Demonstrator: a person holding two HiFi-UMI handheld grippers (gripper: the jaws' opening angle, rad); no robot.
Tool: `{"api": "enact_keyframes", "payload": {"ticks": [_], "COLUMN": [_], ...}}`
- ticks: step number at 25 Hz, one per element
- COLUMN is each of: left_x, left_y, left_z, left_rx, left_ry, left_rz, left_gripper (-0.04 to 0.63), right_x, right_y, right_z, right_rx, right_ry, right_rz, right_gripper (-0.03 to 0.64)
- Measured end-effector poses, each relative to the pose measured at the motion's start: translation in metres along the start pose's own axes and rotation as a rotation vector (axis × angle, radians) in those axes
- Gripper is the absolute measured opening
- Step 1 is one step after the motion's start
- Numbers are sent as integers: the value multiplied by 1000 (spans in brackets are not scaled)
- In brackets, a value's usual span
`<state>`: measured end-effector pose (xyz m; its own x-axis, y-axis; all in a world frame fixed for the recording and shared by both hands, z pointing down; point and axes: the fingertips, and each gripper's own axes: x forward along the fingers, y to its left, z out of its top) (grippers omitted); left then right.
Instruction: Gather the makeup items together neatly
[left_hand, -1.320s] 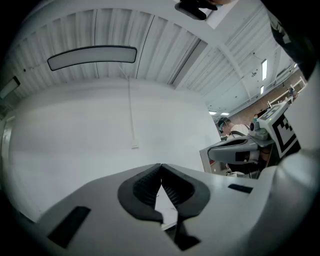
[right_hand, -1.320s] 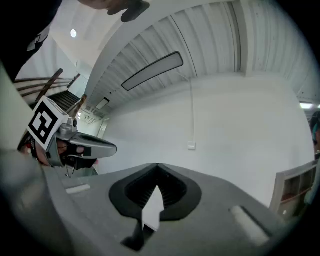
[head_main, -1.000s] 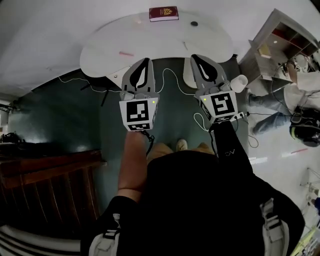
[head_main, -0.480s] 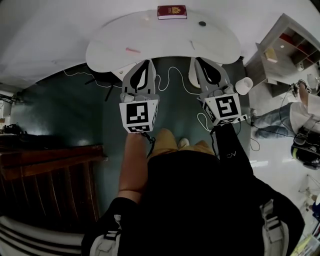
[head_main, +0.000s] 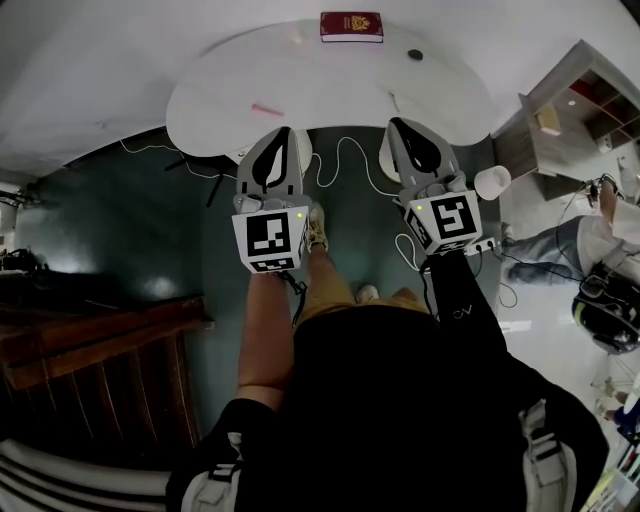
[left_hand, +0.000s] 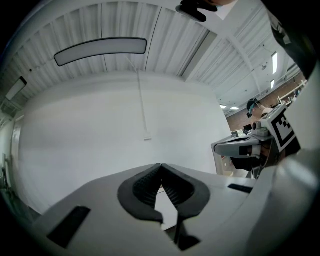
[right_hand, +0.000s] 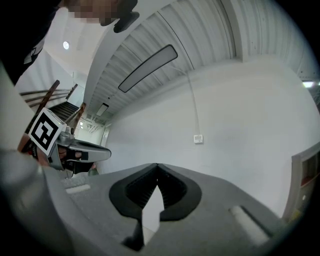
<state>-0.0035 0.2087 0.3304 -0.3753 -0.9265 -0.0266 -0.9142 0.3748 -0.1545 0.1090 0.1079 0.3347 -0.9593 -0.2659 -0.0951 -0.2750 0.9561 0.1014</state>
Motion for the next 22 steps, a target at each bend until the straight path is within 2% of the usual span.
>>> {"api": "enact_keyframes", "payload": {"ticks": [2, 5, 8, 15, 22], "left_x": [26, 19, 32, 136, 196], "left_y": [11, 6, 29, 109, 141], "left_z": [-6, 20, 37, 40, 48], "left_rx": [0, 38, 45, 48, 61], "left_ry": [9, 15, 7, -2, -34], "left_rz": [-4, 14, 12, -71, -192], "left_gripper": [9, 9, 9, 9, 9], "right_x": [24, 17, 39, 153, 212], "right_y": [-13, -19, -21, -52, -75], "right_z": [-6, 17, 32, 31, 41], "right_rx": [-2, 14, 42, 85, 113], "right_ry": [4, -23, -38, -38, -58], "right_rz": [-3, 6, 0, -73, -170], "right_gripper": [5, 5, 5, 5, 5]}}
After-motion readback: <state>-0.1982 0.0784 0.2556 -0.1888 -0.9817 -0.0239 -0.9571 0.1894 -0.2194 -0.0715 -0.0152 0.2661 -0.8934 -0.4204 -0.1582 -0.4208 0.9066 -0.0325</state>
